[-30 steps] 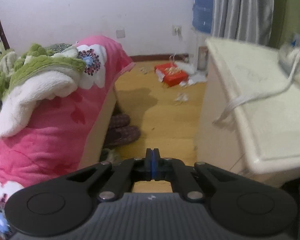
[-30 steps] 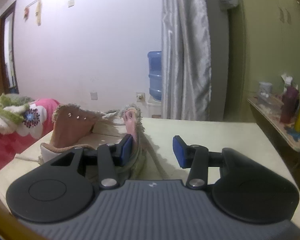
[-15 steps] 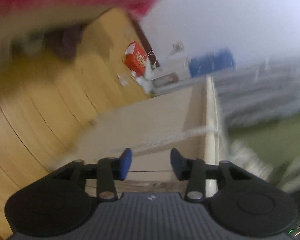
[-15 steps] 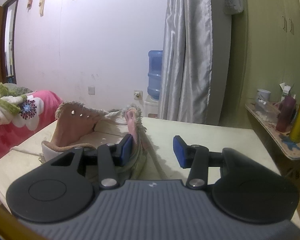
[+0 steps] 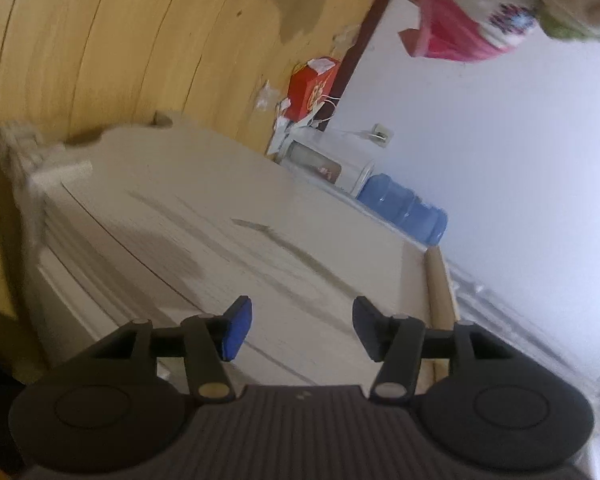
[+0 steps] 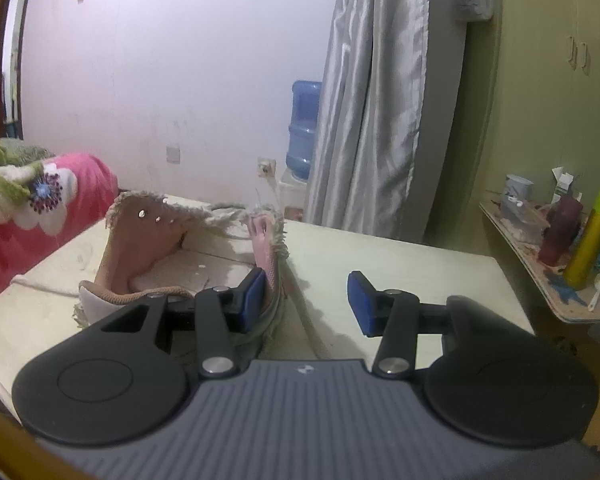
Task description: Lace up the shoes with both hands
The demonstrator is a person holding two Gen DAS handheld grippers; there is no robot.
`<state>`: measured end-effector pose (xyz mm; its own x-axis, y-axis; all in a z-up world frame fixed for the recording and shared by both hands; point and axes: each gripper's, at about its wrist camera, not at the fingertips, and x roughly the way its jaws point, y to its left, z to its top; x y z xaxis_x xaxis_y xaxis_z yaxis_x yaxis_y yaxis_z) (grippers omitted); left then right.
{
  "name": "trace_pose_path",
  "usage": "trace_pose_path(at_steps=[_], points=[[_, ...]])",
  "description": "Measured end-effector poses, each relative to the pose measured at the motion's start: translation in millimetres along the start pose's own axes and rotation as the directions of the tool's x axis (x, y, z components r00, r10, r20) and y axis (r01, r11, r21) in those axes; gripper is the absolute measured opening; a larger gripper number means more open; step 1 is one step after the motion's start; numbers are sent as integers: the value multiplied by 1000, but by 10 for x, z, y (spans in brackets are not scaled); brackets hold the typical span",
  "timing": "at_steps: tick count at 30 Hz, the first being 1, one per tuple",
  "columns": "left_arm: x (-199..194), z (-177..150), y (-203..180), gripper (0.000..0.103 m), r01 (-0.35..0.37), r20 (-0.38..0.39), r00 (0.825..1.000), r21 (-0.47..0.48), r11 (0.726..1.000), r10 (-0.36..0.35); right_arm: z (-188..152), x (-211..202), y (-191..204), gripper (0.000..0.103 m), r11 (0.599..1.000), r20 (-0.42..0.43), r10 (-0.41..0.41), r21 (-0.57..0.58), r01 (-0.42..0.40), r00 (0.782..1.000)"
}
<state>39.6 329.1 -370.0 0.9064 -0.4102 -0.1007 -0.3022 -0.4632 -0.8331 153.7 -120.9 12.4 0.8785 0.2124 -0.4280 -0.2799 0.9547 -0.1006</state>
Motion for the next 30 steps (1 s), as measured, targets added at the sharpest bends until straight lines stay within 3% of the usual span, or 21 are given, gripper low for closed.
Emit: trace_pose_path(at_steps=[4,5,6,8,12,14,17,18,19,20,22,26,30], points=[[183,87,71,54,14,26,1000,-54,998,-12,-18,-1,28,44,1000,1,-17,-4,17,1000],[203,109,78,45,15,44,999,-58,998,-12,-22,0,28,44,1000,0,-20,-1,20,1000],[218,121,73,26,24,57,998,-55,998,-21,-25,0,28,44,1000,0,-22,1,22,1000],[239,133,39,2,52,70,996,-37,998,-50,-22,0,36,45,1000,-2,-27,-5,27,1000],[187,106,-73,2,61,125,990,15,998,-62,-6,14,19,45,1000,-8,-27,-11,27,1000],[83,78,-196,2,32,185,982,66,997,-44,-9,11,9,45,1000,-6,-25,-10,25,1000],[-127,-20,-600,2,-46,288,957,254,966,-30,50,-44,257,45,999,-11,-51,1,51,999],[-194,-116,-822,2,-92,326,945,358,929,-32,49,-39,246,45,999,-9,-48,2,48,999],[-265,-244,-1077,2,-150,368,929,473,868,-40,45,-36,237,45,999,-8,-45,5,45,999],[-313,-407,-1326,2,-199,399,915,578,791,-61,40,-32,227,45,999,-6,-42,9,42,999],[-361,-791,-1795,2,-268,422,898,748,607,-124,25,-36,217,45,999,1,-38,17,38,999],[-204,-1597,-2478,2,-303,342,925,927,219,-167,26,-48,203,45,999,7,-29,39,29,1000],[272,-2335,-2750,2,-256,245,964,961,-103,-107,104,-82,136,45,998,32,3,64,-5,999]])
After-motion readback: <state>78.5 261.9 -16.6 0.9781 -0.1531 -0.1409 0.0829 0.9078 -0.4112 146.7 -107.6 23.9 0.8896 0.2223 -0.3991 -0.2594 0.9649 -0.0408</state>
